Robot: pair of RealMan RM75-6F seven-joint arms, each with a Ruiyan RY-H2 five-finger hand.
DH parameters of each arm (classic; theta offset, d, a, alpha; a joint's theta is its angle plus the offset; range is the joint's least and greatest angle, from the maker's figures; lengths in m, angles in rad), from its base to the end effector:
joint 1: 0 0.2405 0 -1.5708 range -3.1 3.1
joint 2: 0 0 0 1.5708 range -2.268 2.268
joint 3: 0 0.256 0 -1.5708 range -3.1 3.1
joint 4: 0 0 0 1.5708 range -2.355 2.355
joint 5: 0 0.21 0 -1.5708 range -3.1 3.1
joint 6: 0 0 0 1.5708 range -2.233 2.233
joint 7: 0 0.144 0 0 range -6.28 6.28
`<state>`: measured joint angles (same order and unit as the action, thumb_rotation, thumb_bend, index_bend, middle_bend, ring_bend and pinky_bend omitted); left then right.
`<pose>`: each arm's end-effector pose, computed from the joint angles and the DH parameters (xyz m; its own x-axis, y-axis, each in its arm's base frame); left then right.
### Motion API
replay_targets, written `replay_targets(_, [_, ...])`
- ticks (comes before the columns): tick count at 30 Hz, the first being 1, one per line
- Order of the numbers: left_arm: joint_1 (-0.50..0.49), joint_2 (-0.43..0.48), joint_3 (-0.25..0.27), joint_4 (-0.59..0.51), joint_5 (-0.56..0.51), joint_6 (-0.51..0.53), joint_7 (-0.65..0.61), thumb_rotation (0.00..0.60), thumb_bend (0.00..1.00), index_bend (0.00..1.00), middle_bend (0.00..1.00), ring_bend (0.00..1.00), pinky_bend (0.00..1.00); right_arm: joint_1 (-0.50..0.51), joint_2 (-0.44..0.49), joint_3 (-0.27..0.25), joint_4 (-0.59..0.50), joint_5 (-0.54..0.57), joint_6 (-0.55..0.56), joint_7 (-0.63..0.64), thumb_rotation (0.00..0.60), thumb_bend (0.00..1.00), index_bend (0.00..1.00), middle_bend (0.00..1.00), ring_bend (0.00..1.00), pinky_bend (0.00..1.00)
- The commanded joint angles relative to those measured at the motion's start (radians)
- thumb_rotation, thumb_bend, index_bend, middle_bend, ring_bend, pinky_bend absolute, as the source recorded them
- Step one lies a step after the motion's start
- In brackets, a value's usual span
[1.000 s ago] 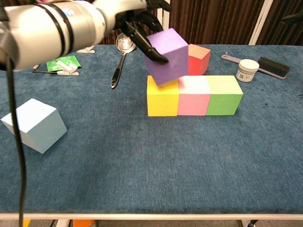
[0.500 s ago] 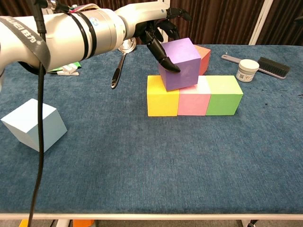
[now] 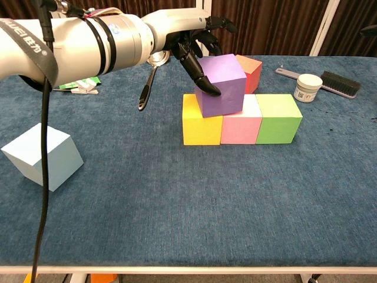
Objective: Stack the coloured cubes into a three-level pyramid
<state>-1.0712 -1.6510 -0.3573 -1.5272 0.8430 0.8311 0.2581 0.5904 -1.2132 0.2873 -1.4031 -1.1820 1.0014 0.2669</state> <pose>0.0060 0.3660 -0.0427 0.1816 0.4223 0.8881 0.8886 -0.4574 0.0358 -0.2361 -0.3819 0.1447 0.1079 -0.0695 0.9917 -0.9883 -0.1153 0.0994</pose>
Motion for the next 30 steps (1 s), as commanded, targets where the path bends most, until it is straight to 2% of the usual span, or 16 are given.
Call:
replay_targets(1, [-0.001, 0.002, 0.001, 0.001, 0.008, -0.002, -0.015, 0.6, 0.06, 0.06, 0.35, 0.14, 0.19, 0.0, -0.001, 0.0, 0.001, 0.001, -0.003, -0.001, 0.6, 0.06, 0.0, 0.07, 0.0, 0.0])
replay_targets(11, [0.007, 0.027, 0.019, -0.02, 0.028, 0.001, -0.042, 0.6, 0.03, 0.05, 0.2, 0.12, 0.19, -0.002, 0.013, 0.007, -0.024, -0.003, 0.0, -0.007, 0.6, 0.06, 0.0, 0.07, 0.0, 0.0])
replay_targets(15, [0.012, 0.042, 0.02, -0.035, 0.03, 0.006, -0.05, 0.6, 0.03, 0.05, 0.19, 0.11, 0.19, -0.012, 0.026, 0.008, -0.047, -0.003, 0.013, -0.015, 0.6, 0.06, 0.0, 0.07, 0.0, 0.0])
replay_targets(18, [0.034, 0.087, 0.024, -0.08, 0.043, 0.031, -0.05, 0.6, 0.02, 0.05, 0.19, 0.1, 0.19, -0.013, 0.033, 0.009, -0.052, 0.006, 0.005, -0.017, 0.6, 0.06, 0.0, 0.07, 0.0, 0.0])
replay_targets(21, [0.082, 0.16, 0.045, -0.14, 0.048, 0.075, -0.042, 0.6, 0.02, 0.05, 0.19, 0.08, 0.19, -0.005, 0.039, 0.012, -0.053, 0.011, -0.014, -0.017, 0.6, 0.06, 0.0, 0.07, 0.0, 0.0])
replay_targets(25, [0.187, 0.284, 0.096, -0.2, 0.034, 0.15, -0.048, 0.6, 0.02, 0.05, 0.17, 0.07, 0.19, 0.031, 0.04, 0.004, -0.039, 0.003, -0.072, -0.048, 0.6, 0.06, 0.0, 0.07, 0.0, 0.0])
replay_targets(30, [0.322, 0.372, 0.143, -0.179, 0.068, 0.26, -0.117, 0.6, 0.02, 0.05, 0.15, 0.05, 0.15, 0.122, 0.028, -0.01, 0.017, -0.015, -0.2, -0.112, 0.6, 0.06, 0.0, 0.09, 0.0, 0.0])
